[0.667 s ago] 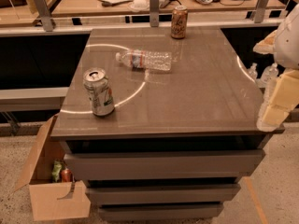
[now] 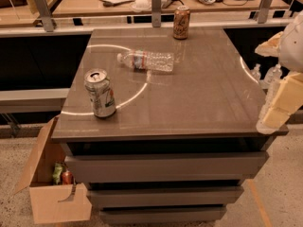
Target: Move 7up can near orange can
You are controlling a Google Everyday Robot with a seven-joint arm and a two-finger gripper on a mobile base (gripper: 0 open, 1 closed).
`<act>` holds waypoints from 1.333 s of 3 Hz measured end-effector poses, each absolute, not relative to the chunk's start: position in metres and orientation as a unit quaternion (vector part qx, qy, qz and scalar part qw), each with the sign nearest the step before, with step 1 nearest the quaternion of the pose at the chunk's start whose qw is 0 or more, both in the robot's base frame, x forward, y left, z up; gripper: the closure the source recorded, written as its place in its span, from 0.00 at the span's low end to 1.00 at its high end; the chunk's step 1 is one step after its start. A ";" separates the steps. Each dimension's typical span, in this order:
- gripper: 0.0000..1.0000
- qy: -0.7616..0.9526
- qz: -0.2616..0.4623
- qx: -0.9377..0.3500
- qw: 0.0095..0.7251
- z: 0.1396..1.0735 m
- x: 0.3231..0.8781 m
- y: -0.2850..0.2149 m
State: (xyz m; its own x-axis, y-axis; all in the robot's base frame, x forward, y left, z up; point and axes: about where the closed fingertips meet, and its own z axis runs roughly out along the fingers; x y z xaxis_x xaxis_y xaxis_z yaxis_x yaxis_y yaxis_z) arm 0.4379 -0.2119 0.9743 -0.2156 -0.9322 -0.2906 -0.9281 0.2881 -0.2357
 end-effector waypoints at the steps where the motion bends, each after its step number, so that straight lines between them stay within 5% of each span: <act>1: 0.00 0.753 0.068 -0.588 0.287 0.954 0.445 -0.195; 3: 0.00 0.662 0.228 -0.565 0.437 0.950 0.458 -0.104; 4: 0.00 0.652 0.245 -0.561 0.447 0.970 0.453 -0.091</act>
Offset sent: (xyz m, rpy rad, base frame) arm 0.0075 0.1017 -0.0032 0.7732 -0.1644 0.2070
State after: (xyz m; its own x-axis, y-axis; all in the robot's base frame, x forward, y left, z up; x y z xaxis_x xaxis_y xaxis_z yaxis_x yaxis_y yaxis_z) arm 0.4528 -0.0908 0.9696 0.0298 -0.5117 -0.8586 -0.9510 0.2500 -0.1820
